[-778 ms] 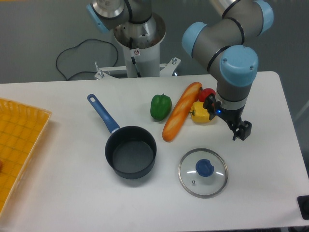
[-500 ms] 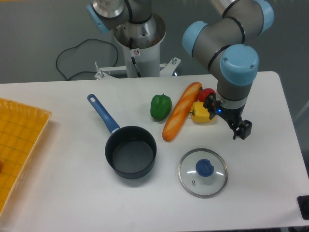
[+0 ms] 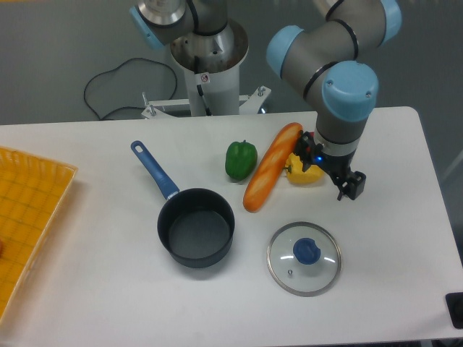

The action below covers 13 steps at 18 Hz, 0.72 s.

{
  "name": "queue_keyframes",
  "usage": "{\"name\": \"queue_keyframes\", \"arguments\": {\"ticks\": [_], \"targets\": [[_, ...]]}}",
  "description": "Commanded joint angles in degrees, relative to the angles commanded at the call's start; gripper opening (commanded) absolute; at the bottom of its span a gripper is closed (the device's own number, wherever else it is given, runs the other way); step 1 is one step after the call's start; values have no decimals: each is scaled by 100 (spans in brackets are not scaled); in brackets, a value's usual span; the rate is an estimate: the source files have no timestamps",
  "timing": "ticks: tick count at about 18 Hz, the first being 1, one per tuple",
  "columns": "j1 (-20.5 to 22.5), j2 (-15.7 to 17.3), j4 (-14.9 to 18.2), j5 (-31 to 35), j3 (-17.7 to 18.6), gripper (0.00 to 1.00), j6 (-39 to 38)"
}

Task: Pick up the long bread
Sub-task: 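Move the gripper over the middle of the long orange bread loaf, then lower the open gripper down onto the bread loaf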

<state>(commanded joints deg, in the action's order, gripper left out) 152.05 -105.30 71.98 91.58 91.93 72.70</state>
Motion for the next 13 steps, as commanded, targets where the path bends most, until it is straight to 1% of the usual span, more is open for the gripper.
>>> {"name": "queue_keyframes", "arguments": {"ticks": [2, 4, 6, 8, 10, 11, 13], "targets": [[-88, 166, 26, -26, 236, 100, -168], [-132, 430, -9, -44, 623, 100, -335], [-193, 501, -44, -70, 896, 100, -790], [-298, 458, -105, -193, 1020, 100, -1353], [-457, 370, -376, -264, 1090, 100, -1749], [-466, 291, -543, -264, 1169, 100, -1925], [-483, 247, -877, -281, 1397, 100, -2085]]}}
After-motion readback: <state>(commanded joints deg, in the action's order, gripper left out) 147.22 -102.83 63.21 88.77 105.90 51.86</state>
